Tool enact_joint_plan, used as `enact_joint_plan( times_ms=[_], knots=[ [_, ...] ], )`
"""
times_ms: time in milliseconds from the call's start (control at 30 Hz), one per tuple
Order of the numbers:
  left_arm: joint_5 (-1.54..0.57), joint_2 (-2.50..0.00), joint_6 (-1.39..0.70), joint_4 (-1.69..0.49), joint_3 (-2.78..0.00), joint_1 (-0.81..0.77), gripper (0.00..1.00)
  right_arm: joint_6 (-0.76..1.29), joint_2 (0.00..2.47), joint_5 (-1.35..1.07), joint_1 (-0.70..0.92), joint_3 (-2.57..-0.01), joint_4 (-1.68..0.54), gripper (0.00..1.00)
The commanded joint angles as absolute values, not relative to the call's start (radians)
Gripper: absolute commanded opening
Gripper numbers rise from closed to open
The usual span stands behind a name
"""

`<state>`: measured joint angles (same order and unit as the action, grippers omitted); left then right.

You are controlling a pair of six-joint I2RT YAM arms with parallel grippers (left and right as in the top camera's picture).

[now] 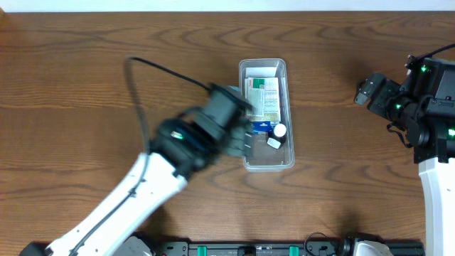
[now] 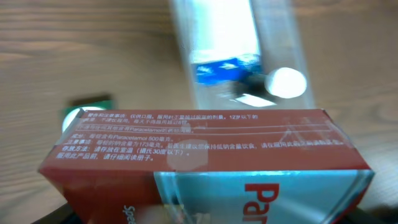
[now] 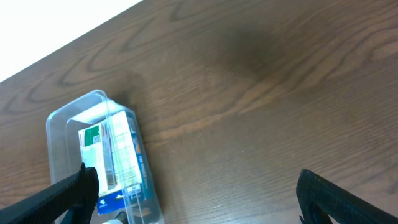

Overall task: Pack container
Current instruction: 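Grasp the red Panadol box and carry it to the container, then lower the red box into the container's near end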

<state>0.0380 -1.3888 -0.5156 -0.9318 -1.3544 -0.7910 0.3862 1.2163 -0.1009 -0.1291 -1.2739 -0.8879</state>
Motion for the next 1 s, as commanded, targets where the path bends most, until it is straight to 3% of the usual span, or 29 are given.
enact_joint_plan(
  times_ms=[0, 467, 800, 967],
  knots=[
    [0.169, -1.459, -0.668, -0.900, -1.365, -0.884, 0.73, 0.396, 1.216, -0.102, -0.133, -1.277, -0.888, 0.99],
    [0.178, -1.748, -0.701, -0.731, -1.365, -0.920, 0.74, 0.396, 1.216, -0.102, -0.133, -1.277, -0.888, 0.99],
    [0.177, -1.708, -0.683, -0.762, -1.382, -0.920, 0.99, 0.396, 1.216, -0.102, -0.133, -1.277, -0.888, 0.99],
    [0.177, -1.605, -0.629, -0.765, -1.386, -0.920, 0.98, 0.396, 1.216, -0.102, -0.133, -1.277, -0.888, 0.99]
  ],
)
